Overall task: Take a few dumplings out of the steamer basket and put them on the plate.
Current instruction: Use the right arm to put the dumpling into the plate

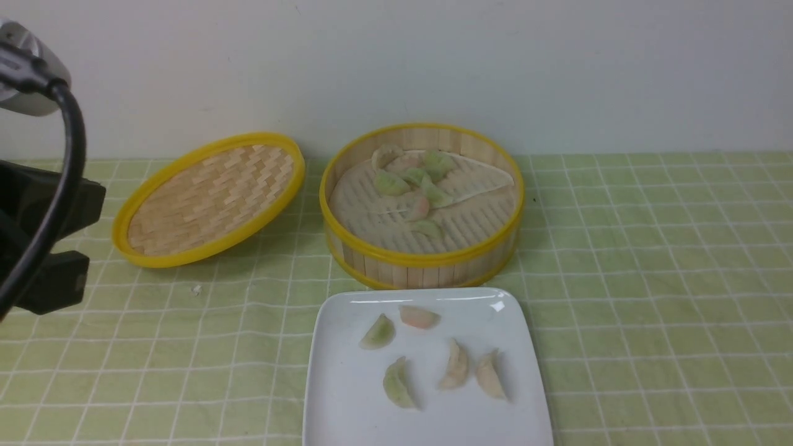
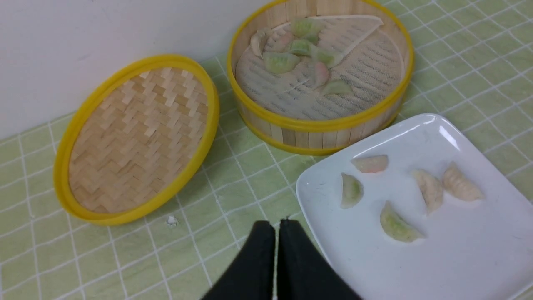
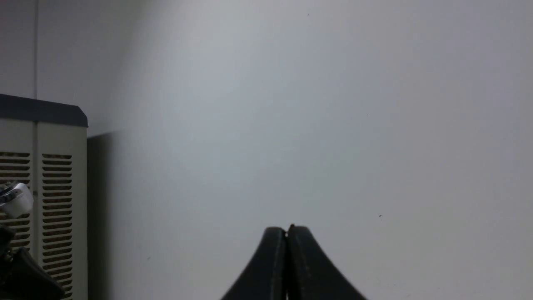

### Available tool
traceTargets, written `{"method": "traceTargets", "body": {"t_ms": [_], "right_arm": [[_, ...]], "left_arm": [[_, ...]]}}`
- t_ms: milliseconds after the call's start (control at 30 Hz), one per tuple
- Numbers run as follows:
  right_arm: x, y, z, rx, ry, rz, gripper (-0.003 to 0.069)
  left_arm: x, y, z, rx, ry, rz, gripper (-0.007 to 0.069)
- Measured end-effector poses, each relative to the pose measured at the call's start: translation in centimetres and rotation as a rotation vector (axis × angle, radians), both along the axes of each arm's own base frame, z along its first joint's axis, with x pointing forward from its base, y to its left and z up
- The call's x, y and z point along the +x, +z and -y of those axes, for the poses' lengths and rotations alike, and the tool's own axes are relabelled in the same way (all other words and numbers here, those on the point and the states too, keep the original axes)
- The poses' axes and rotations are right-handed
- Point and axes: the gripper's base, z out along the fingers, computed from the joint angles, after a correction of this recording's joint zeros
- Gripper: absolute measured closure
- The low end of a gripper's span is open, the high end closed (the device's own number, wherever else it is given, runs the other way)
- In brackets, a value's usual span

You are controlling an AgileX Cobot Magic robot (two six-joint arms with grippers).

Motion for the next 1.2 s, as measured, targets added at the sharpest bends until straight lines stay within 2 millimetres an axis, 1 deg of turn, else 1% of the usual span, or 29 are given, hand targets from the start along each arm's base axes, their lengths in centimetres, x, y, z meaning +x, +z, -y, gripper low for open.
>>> {"method": "traceTargets", "body": {"t_ms": [267,333,433,467,567,600,633,667,700,733,767,867,900,967,1067,1133,1200], "right_arm": [[0.0,0.0,0.0,-0.001,0.0,-0.001,0.0673],[0.0,0.0,0.0,-0.001,0.0,-0.001,0.0673],[0.0,0.0,0.0,-0.001,0.0,-0.001,0.0673],[0.0,0.0,0.0,-0.001,0.0,-0.001,0.0673],[0.0,0.0,0.0,-0.001,0.0,-0.001,0.0673],[0.0,0.0,0.0,-0.001,0.0,-0.001,0.0673],[0.0,0.0,0.0,-0.001,0.0,-0.001,0.0673],[0.0,0.0,0.0,-0.001,0.0,-0.001,0.0673],[0.0,0.0,0.0,-0.001,0.0,-0.001,0.0673],[0.0,0.0,0.0,-0.001,0.0,-0.001,0.0673],[0.0,0.0,0.0,-0.001,0.0,-0.001,0.0673],[0.0,0.0,0.0,-0.001,0.0,-0.001,0.0673],[0.0,0.0,0.0,-0.001,0.0,-0.001,0.0673],[0.0,0.0,0.0,-0.001,0.0,-0.001,0.0673],[0.0,0.0,0.0,-0.001,0.0,-0.001,0.0673],[0.0,0.0,0.0,-0.001,0.0,-0.001,0.0673],[0.0,0.0,0.0,-0.001,0.0,-0.001,0.0673]], "left_arm": [[0.0,0.0,0.0,0.003,0.001,0.001,0.0631],[-0.1,-0.2,-0.1,0.003,0.0,0.003,0.0631],[-0.9,-1.2,-0.7,-0.014,0.01,0.042,0.0631],[-1.1,-1.2,-0.8,-0.02,0.015,0.05,0.0631],[-2.4,-3.5,-2.3,-0.073,0.08,0.147,0.0631],[-2.7,-4.6,-2.7,-0.083,0.102,0.17,0.0631],[-3.4,-5.9,-3.4,-0.099,0.146,0.212,0.0631],[-3.3,-6.3,-3.4,-0.098,0.145,0.209,0.0631],[-4.2,-8.5,-4.1,-0.117,0.204,0.25,0.0631],[-4.2,-8.7,-4.2,-0.119,0.211,0.254,0.0631],[-4.9,-11.6,-4.7,-0.127,0.256,0.27,0.0631],[-6.0,-15.1,-5.3,-0.134,0.307,0.305,0.0631],[-6.5,-17.1,-5.4,-0.135,0.327,0.308,0.0631],[-7.0,-19.3,-5.6,-0.136,0.343,0.312,0.0631],[-7.4,-21.9,-5.6,-0.135,0.35,0.309,0.0631],[-7.5,-22.8,-5.6,-0.132,0.35,0.306,0.0631],[-7.6,-23.2,-5.7,-0.13,0.351,0.297,0.0631]]}}
